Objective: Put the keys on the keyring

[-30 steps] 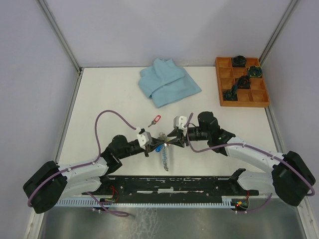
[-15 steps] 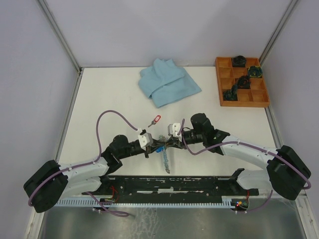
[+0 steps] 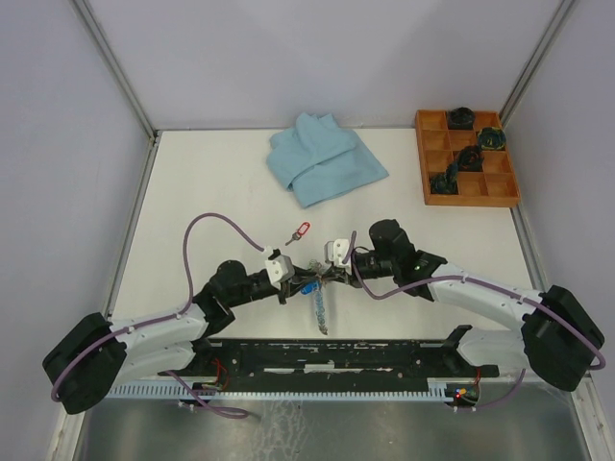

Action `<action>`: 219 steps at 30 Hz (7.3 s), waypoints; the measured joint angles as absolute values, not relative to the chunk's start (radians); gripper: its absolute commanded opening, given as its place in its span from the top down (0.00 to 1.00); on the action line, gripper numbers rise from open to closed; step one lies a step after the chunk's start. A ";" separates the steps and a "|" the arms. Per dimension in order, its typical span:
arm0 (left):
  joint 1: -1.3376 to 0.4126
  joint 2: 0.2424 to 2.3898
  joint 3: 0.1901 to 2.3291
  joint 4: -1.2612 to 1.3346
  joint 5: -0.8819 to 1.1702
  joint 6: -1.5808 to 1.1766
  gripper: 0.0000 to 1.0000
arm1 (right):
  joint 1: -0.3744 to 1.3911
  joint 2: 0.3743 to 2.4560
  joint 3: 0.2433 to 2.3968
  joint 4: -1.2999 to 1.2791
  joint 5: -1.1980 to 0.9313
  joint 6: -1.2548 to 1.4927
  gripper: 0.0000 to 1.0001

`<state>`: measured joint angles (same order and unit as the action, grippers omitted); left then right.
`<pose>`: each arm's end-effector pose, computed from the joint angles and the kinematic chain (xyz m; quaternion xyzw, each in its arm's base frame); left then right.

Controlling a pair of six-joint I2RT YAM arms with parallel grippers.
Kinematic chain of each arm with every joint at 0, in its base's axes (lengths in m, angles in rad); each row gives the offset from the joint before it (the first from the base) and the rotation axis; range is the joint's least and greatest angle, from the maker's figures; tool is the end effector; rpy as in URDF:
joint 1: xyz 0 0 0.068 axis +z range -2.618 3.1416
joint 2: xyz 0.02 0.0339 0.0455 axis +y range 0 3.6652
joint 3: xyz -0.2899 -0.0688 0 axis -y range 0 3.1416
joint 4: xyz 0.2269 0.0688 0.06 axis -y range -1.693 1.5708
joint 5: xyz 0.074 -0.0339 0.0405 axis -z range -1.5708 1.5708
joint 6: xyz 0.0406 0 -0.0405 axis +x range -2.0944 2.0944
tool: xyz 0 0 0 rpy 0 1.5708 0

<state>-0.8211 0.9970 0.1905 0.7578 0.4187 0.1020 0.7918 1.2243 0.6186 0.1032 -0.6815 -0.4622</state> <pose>0.1064 -0.1385 0.2293 0.4438 0.5704 -0.3782 0.5785 0.1467 0.1850 0.2555 -0.6137 0.5571 0.3625 0.4261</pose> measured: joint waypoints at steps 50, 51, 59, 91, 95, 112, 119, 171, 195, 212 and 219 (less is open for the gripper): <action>-0.817 0.928 0.188 0.710 0.397 0.083 0.81 | 0.790 1.200 0.619 0.062 -0.650 -0.472 0.99; -0.817 0.923 0.187 0.713 0.398 0.080 0.81 | 0.790 1.200 0.619 0.063 -0.650 -0.472 0.99; -0.817 0.976 0.184 0.713 0.413 0.065 0.82 | 0.790 1.200 0.619 0.063 -0.650 -0.469 0.99; -0.813 1.031 0.191 0.734 0.453 -0.005 0.85 | 0.791 1.200 0.619 0.074 -0.638 -0.450 0.99; -0.813 1.054 0.201 0.736 0.449 -0.009 0.87 | 0.789 1.200 0.619 0.074 -0.635 -0.450 0.99; -0.813 1.067 0.203 0.744 0.446 -0.028 0.89 | 0.789 1.205 0.619 0.074 -0.647 -0.452 0.99; -0.809 1.067 0.203 0.746 0.454 -0.028 0.89 | 0.789 1.210 0.621 0.072 -0.660 -0.475 0.99; -0.714 1.211 0.205 0.930 0.638 0.027 0.83 | 0.762 1.303 0.733 -0.067 -0.734 -0.644 0.99; -0.709 1.128 0.189 0.842 0.604 0.248 0.97 | 0.759 1.184 0.783 -0.126 -0.451 -0.313 0.38; -0.709 0.922 0.065 0.844 0.416 0.295 0.97 | 0.751 1.513 1.090 -0.154 -0.204 -0.118 0.20; -0.709 0.736 0.012 0.830 0.276 0.268 0.97 | 0.730 1.778 1.284 -0.191 -0.113 -0.075 0.28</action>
